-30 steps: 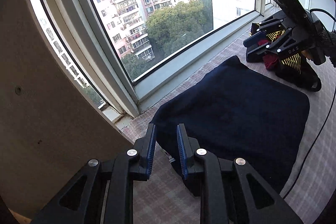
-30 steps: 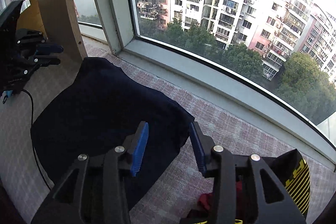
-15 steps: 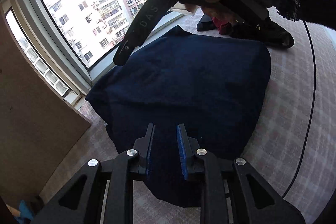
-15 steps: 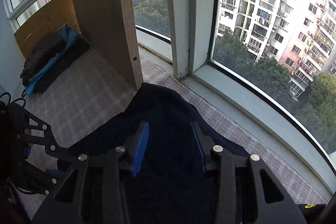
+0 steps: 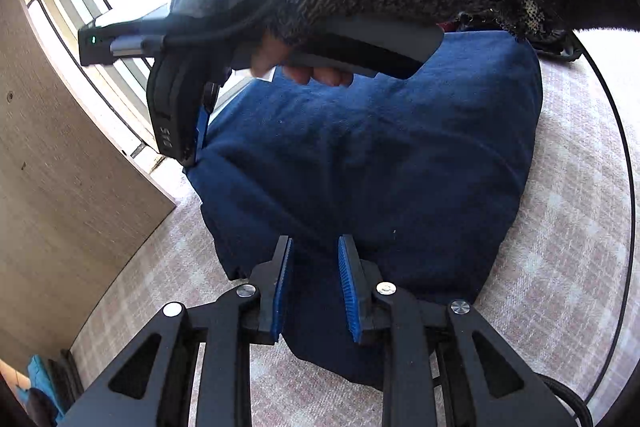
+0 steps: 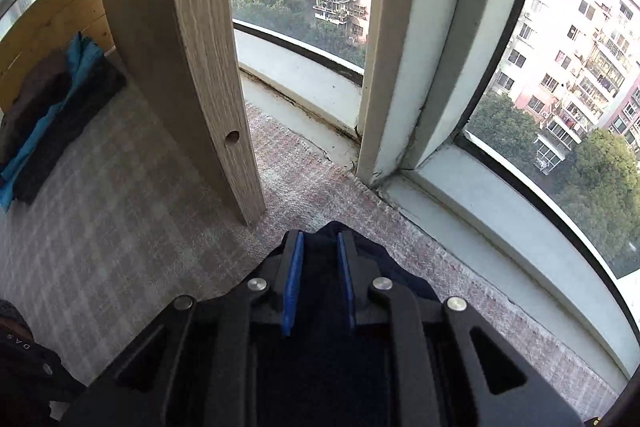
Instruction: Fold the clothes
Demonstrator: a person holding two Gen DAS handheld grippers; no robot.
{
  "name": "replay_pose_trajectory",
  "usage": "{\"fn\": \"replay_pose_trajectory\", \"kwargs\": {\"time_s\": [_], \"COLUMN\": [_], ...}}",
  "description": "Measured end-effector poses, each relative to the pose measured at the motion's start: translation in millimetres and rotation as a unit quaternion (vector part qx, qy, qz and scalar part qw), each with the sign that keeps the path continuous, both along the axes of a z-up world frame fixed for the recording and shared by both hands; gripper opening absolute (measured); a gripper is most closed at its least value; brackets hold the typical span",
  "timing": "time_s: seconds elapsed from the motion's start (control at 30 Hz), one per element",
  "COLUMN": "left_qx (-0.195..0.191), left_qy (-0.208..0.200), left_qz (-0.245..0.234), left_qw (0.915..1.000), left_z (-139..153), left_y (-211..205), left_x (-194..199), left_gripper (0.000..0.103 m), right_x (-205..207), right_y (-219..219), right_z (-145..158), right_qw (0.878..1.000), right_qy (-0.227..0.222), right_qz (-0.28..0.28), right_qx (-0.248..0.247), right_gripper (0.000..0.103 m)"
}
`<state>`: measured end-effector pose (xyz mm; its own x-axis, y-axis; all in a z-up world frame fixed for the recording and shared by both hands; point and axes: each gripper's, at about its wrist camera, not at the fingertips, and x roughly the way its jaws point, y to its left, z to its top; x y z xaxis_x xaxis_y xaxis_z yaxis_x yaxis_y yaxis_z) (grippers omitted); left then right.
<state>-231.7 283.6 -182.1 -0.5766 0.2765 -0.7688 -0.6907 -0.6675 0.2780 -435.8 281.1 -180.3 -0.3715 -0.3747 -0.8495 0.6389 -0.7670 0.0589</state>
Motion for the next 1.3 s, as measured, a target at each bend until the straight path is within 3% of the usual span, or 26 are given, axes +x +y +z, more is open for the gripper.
{"fn": "replay_pose_trajectory", "kwargs": {"time_s": [0.13, 0.17, 0.23, 0.4, 0.53, 0.7, 0.8, 0.9, 1.0, 1.07, 1.2, 1.3], "left_qx": [0.03, 0.033, 0.036, 0.056, 0.042, 0.065, 0.052, 0.036, -0.032, -0.029, -0.019, -0.006], "left_qy": [-0.016, -0.014, -0.024, -0.052, -0.059, -0.097, -0.128, -0.157, -0.153, -0.157, -0.151, -0.137], "left_qz": [0.023, 0.031, 0.035, 0.022, -0.025, -0.11, -0.133, -0.153, -0.137, -0.138, -0.132, -0.131], "left_qw": [0.9992, 0.9989, 0.9984, 0.9968, 0.9971, 0.987, 0.9815, 0.975, 0.978, 0.9774, 0.9796, 0.9819], "left_z": [18, 22, 26, 29, 29, 54, 46, 37, 1, -2, 6, 20], "left_y": [-28, -36, -49, -53, -21, 41, 80, 117, 136, 137, 131, 117], "left_x": [-2, -1, 0, 10, 15, -12, -37, -62, -76, -76, -72, -57], "left_gripper": [0.033, 0.032, 0.032, 0.032, 0.033, 0.033, 0.033, 0.033, 0.035, 0.035, 0.035, 0.035], "right_x": [44, 61, 101, 200, 243, 236, 221, 214, 227, 239, 229, 223], "right_y": [62, 85, 132, 221, 230, 222, 221, 217, 210, 217, 241, 239], "right_z": [48, 56, 60, 24, 6, 9, 11, 7, -3, -2, 7, 20], "right_qw": [0.998, 0.997, 0.994, 0.98, 0.988, 0.996, 0.996, 0.995, 0.991, 0.989, 0.992, 0.994], "right_qy": [0.022, 0.016, -0.011, -0.08, -0.061, -0.026, -0.018, -0.037, -0.092, -0.102, -0.075, -0.024], "right_qz": [-0.039, -0.052, -0.083, -0.175, -0.129, -0.06, -0.027, 0.013, 0.064, 0.081, 0.021, -0.016], "right_qx": [-0.042, -0.055, -0.069, -0.053, -0.055, -0.064, -0.078, -0.091, -0.076, -0.077, -0.094, -0.103], "right_gripper": [0.03, 0.04, 0.042, 0.042, 0.042, 0.042, 0.042, 0.042, 0.041, 0.041, 0.041, 0.041]}}
